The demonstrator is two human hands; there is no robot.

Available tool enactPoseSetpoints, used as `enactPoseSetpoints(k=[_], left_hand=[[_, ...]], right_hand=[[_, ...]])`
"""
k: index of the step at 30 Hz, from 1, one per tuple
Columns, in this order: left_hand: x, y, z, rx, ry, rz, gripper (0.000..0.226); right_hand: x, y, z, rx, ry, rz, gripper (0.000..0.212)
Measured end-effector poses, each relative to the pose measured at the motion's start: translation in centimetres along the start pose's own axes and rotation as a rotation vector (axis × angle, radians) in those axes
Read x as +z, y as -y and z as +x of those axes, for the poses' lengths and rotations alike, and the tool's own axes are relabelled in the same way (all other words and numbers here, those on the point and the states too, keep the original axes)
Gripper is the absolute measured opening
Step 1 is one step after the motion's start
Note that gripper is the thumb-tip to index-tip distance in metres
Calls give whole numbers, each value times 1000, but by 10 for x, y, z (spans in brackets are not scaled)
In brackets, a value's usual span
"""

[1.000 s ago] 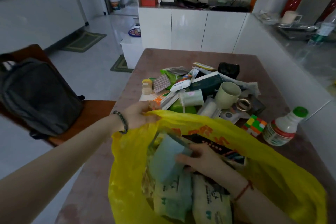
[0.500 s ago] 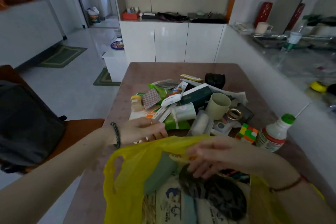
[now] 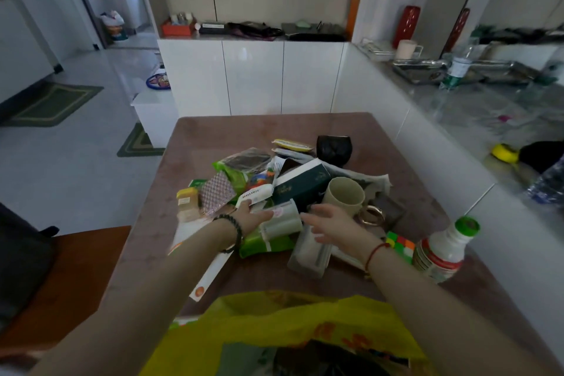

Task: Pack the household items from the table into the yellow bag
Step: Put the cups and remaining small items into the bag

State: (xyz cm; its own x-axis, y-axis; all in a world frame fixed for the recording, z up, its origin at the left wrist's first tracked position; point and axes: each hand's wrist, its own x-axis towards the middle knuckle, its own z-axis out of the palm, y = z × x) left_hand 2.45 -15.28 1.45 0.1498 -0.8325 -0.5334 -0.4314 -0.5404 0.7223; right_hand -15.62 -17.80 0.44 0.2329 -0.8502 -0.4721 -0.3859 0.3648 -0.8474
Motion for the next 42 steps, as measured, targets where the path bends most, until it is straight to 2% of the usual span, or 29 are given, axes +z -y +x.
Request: enactPoseSetpoints(k=[3, 5, 8, 12, 15, 17, 22, 25, 27, 28, 29, 30, 32, 33, 34, 35, 37, 38, 40, 42], left_hand=[[10, -2, 10, -92, -17, -128, 58], [15, -2, 13, -163, -35, -321, 56], [16, -2, 10, -193, -30, -433, 55], [14, -7, -5, -194, -6, -592, 46], [9, -16, -31, -87, 37, -647, 38], [7, -24, -52, 0, 53, -617, 48], [7, -37, -105, 237, 123, -530, 49], [12, -33, -135, 352, 230, -473, 51], [19, -24, -150, 434, 283, -392, 42], [22, -16, -154, 480, 307, -318, 46], [24, -8, -157, 528, 343, -199, 55], [25, 1, -159, 560, 382, -13, 66], [27, 19, -156, 572, 394, 478, 83], [27, 26, -153, 578, 335, 713, 81], [26, 30, -151, 581, 246, 887, 72], [25, 31, -149, 584, 151, 962, 59], [21, 30, -142, 581, 18, 853, 36], [19, 28, -138, 572, -14, 727, 30], [15, 25, -133, 571, -37, 512, 23], [14, 24, -132, 591, -29, 440, 19]], right_hand=[[22, -1, 22, 4, 0, -68, 63], [31, -2, 32, -22, -19, -105, 55], [36, -5, 34, -84, -53, -78, 41], [36, -11, 25, -187, -121, 4, 34], [29, -6, 9, -311, -208, 152, 17], [19, 2, -8, -383, -261, 230, 10], [-9, 21, -68, -488, -366, 339, 22], [-23, 18, -108, -492, -234, 526, 20], [-31, 7, -132, -472, -228, 534, 19], [-34, -1, -145, -449, -231, 555, 22], [-37, -11, -155, -421, -208, 591, 33], [-38, -22, -166, -388, -160, 622, 53], [-37, -46, -183, -306, -72, 604, 87], [-33, -58, -192, -269, -24, 571, 89], [-26, -69, -201, -224, 16, 524, 83], [-16, -80, -208, -177, 49, 462, 68], [8, -99, -216, -44, 103, 337, 38], [19, -107, -215, 28, 107, 303, 32], [40, -118, -203, 132, -1, 311, 30], [57, -121, -182, 141, -192, 425, 34]])
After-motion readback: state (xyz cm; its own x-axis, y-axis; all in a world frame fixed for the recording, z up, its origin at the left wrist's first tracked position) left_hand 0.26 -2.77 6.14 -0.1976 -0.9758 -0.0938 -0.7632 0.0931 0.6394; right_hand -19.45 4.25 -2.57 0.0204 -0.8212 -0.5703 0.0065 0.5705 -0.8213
